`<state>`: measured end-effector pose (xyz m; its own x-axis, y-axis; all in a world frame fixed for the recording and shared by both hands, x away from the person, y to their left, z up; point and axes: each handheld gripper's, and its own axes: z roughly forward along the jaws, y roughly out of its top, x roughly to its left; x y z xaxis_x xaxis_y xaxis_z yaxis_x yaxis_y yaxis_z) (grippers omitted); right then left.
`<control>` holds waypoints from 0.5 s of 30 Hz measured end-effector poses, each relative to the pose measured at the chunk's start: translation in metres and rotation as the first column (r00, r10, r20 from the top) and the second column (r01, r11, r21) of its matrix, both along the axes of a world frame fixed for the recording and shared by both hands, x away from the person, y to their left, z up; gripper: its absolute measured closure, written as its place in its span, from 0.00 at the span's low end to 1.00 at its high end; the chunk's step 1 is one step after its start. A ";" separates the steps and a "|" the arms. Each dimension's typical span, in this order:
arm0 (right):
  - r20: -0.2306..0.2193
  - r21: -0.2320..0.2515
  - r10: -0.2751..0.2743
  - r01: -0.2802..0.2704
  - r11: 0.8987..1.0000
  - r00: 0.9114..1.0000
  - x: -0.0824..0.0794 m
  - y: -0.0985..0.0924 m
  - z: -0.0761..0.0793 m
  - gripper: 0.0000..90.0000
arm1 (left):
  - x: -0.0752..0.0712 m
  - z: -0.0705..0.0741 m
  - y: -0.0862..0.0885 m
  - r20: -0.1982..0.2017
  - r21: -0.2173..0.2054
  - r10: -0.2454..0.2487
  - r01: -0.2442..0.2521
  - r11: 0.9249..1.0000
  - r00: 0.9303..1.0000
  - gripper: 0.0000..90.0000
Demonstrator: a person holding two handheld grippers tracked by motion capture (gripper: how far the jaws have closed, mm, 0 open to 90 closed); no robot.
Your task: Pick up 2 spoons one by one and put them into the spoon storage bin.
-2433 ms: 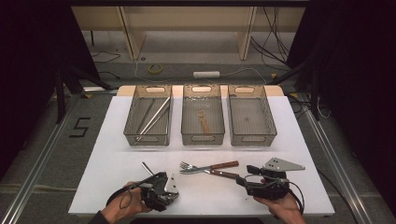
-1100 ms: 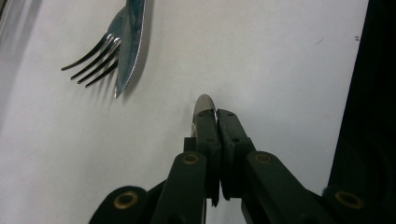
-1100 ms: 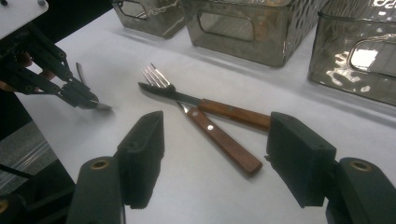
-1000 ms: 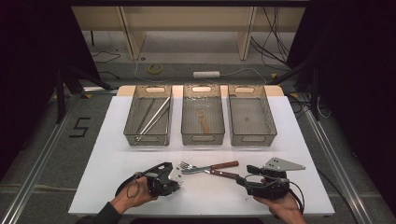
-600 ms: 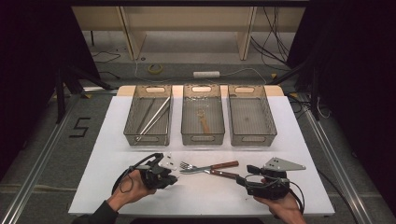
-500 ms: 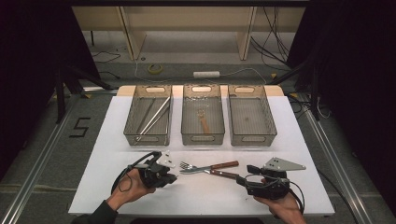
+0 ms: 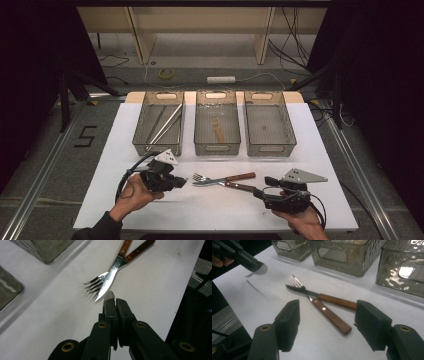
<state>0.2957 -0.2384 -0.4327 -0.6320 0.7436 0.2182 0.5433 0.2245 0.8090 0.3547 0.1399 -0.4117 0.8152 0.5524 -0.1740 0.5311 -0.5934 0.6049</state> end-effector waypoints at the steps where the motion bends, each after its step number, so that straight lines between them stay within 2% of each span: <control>1: 0.000 -0.001 0.000 0.000 1.000 1.000 0.000 0.000 0.000 0.42 | 0.001 0.002 0.001 -0.002 -0.009 0.008 -0.008 1.000 1.000 0.98; 7: 0.002 -0.001 -0.002 0.002 1.000 1.000 0.001 -0.001 0.000 0.42 | 0.008 0.024 0.000 0.029 -0.041 0.037 -0.035 0.999 0.999 0.98; 15: 0.006 0.002 0.001 -0.001 1.000 1.000 0.002 -0.001 0.000 0.42 | 0.030 0.059 -0.004 0.064 -0.130 0.095 -0.086 0.988 0.993 0.98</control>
